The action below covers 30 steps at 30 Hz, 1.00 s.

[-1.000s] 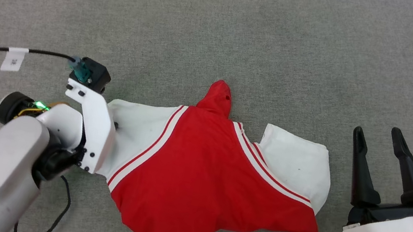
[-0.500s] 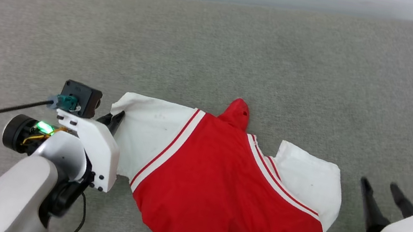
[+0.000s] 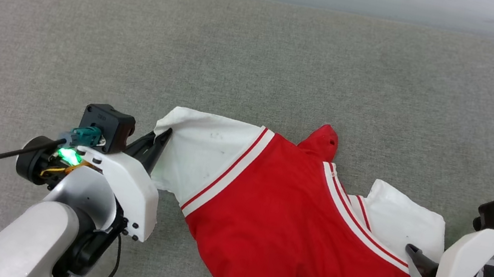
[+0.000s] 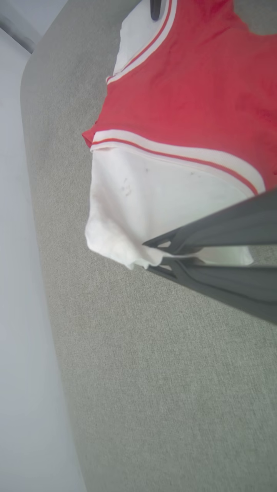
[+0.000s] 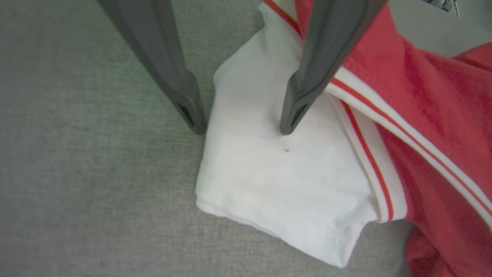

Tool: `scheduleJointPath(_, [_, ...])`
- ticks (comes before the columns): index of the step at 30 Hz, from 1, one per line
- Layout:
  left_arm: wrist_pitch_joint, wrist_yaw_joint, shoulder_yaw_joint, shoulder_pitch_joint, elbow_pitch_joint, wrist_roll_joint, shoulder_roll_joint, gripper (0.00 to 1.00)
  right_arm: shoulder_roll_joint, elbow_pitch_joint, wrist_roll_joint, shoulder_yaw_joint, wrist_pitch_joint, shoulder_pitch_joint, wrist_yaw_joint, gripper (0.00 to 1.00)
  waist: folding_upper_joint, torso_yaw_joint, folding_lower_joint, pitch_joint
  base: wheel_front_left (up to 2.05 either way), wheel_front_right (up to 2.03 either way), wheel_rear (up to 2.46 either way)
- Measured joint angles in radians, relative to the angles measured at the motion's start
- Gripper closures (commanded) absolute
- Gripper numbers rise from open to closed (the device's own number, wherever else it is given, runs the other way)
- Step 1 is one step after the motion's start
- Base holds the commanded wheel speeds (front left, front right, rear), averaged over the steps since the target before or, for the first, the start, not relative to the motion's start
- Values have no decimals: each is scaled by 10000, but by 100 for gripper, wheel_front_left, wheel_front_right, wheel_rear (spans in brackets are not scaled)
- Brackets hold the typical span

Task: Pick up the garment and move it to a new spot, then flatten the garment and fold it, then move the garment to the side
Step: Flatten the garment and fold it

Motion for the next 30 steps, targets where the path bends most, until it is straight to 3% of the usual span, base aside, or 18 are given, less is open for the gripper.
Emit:
scheduleJointPath(4, [-84, -19, -82, -9, -50, 10, -40, 100, -125, 911, -17, 257, 320, -505, 0, 0, 0, 163, 0, 180, 0, 0, 0])
scheduleJointPath(5, [-102, -35, -100, -9, -46, 10, -58, 100, -153, 1097, 8, 286, 385, -591, 0, 20, 0, 202, -1, 199, 0, 0, 0])
scheduleJointPath(7, [-130, -48, -104, -10, -23, 4, -65, 100, -217, 1356, 142, 360, 485, -725, 0, 100, 0, 257, -1, 212, 0, 0, 0])
scheduleJointPath(13, [-309, -44, 0, 43, 102, -94, -42, 100, -393, 1710, 366, 600, 453, -974, 0, 100, 0, 240, -1, 66, 0, 0, 0])
scheduleJointPath(19, [-867, 2, 424, -81, 228, -109, 21, 100, -756, 938, 332, 792, -138, -1344, 0, 100, 0, 108, 0, -347, 0, 0, 0])
scheduleJointPath(25, [-1179, -226, 897, -1452, 913, -244, -38, 100, -1041, 545, -98, 573, -420, -2368, 0, 100, 0, 4, -1, -790, 0, 0, 0])
scheduleJointPath(30, [-1436, -589, 1239, -3104, 2213, -493, -378, 100, -1068, 1005, -370, 435, -727, -3800, 0, 100, 0, -100, -1, -837, 0, 0, 0])
